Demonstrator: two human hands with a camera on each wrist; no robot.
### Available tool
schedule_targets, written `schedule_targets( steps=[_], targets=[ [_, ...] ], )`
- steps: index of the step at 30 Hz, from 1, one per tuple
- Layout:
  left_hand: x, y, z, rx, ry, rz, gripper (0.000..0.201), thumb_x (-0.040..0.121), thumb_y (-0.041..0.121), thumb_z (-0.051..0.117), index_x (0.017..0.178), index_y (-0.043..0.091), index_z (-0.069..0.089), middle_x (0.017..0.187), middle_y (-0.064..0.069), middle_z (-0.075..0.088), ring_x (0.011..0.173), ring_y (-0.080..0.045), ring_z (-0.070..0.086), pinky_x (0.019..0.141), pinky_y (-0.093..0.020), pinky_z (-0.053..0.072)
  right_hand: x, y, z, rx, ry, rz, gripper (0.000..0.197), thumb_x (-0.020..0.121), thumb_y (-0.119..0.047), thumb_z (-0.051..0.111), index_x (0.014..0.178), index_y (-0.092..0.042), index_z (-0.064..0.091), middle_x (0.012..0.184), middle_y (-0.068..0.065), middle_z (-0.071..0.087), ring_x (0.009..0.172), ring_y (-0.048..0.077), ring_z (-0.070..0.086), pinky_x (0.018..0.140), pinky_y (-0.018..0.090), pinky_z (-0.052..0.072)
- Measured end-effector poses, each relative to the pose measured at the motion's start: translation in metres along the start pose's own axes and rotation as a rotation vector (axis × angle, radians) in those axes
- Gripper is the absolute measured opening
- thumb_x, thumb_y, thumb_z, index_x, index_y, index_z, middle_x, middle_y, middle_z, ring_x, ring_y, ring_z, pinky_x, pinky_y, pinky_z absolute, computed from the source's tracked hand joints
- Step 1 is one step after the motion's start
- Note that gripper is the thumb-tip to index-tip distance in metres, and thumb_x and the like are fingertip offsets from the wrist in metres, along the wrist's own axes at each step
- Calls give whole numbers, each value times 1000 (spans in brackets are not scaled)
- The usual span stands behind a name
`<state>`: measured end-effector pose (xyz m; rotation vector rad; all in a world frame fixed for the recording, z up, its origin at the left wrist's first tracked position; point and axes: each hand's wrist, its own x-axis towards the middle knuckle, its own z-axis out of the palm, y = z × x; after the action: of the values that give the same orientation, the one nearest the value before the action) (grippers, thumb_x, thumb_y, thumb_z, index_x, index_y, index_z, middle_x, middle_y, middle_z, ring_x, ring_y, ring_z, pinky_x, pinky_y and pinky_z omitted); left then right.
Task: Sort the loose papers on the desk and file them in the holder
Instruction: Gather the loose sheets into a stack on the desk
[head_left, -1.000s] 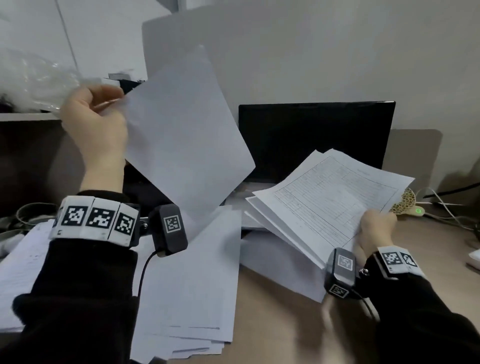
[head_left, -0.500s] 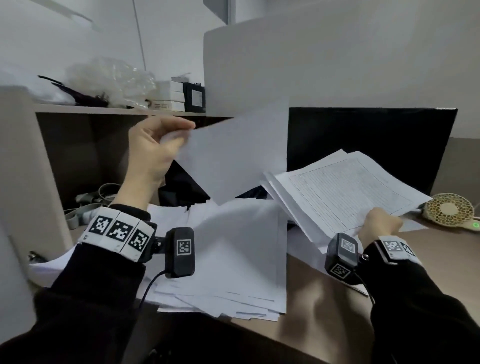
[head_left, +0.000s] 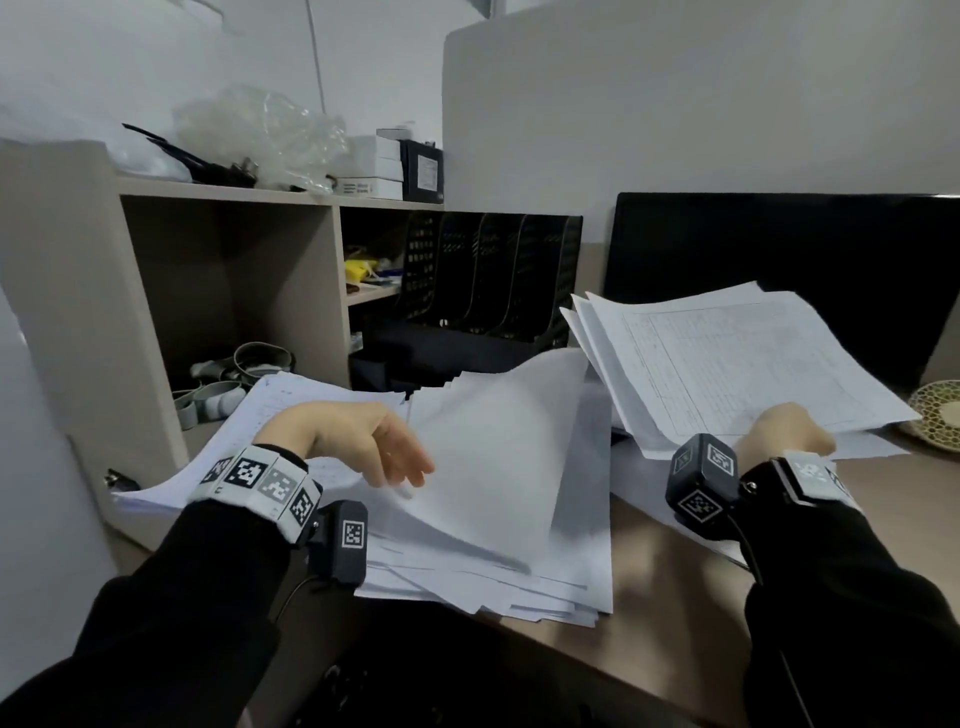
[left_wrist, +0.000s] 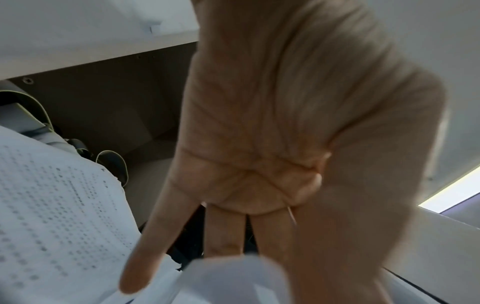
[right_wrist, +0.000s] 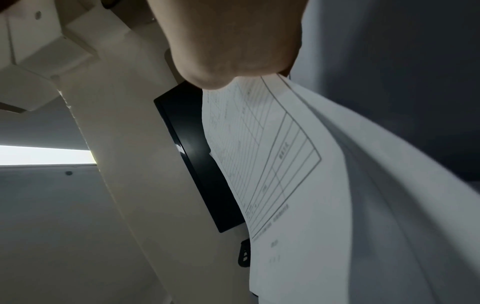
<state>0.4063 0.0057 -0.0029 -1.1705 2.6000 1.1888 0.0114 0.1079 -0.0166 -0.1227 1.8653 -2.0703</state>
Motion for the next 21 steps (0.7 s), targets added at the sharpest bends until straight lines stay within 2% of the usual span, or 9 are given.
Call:
schedule_targets(
  steps=[2,5,6,8,10,12,16,19,21],
  targets=[
    [0,7,1,15,16,-26,43,70,9,68,106,34,71,103,10,73,104,-10,64,97,-37,48,7,5,-2,-309,54,-40,27,92,-3,49,116,4,59,101,10,62,95,21,60,68,21,36],
    [7,19,7,18,-58,-110,38,83,3,67,110,30,69,104,9,72,106,-10,64,89,-39,51,9,7,2,172,-62,55,20,97,-8,43,112,-6,57,72,-3,42,60,8,41,38,14,36],
    [10,22,9,-4,-98,-142,36,85,2,66,113,25,69,107,5,71,106,-11,65,86,-41,53,5,7,3,168,-67,48,14,98,-9,39,96,-15,51,69,-4,36,56,7,35,34,12,33],
    [18,31,14,-14,-113,-184,32,86,5,67,115,19,68,112,-1,70,106,-12,65,84,-44,56,3,9,2,24,-85,42,17,97,-5,35,85,-13,44,69,0,36,60,14,40,38,17,37],
    [24,44,15,-30,-30,-214,25,89,14,65,115,17,66,114,-3,69,105,-13,66,82,-45,56,4,12,5,24,-125,115,16,93,2,33,99,-8,44,71,6,40,63,21,43,46,26,34],
    [32,58,12,-114,165,-210,26,95,26,57,117,15,61,113,-3,67,103,-16,66,80,-45,56,1,14,8,48,-155,98,16,92,1,34,97,-9,46,73,7,43,65,22,44,48,25,33],
    [56,91,3,-354,528,-102,50,100,46,37,136,12,46,124,-3,59,106,-19,61,84,-43,52,2,15,12,64,-229,71,30,86,3,33,108,-8,50,75,7,47,60,17,42,45,25,33],
    [77,112,0,-402,528,-90,67,91,61,44,139,15,43,122,0,57,108,-22,60,90,-41,50,4,8,10,19,-301,-2,25,88,5,32,102,-7,48,69,5,44,55,15,39,32,15,30],
    [91,120,2,-371,468,-97,80,73,70,59,134,18,51,125,1,58,115,-22,57,99,-43,46,3,3,7,-33,-367,-80,25,88,8,31,88,-9,48,71,7,47,54,16,39,29,12,26]
  ],
)
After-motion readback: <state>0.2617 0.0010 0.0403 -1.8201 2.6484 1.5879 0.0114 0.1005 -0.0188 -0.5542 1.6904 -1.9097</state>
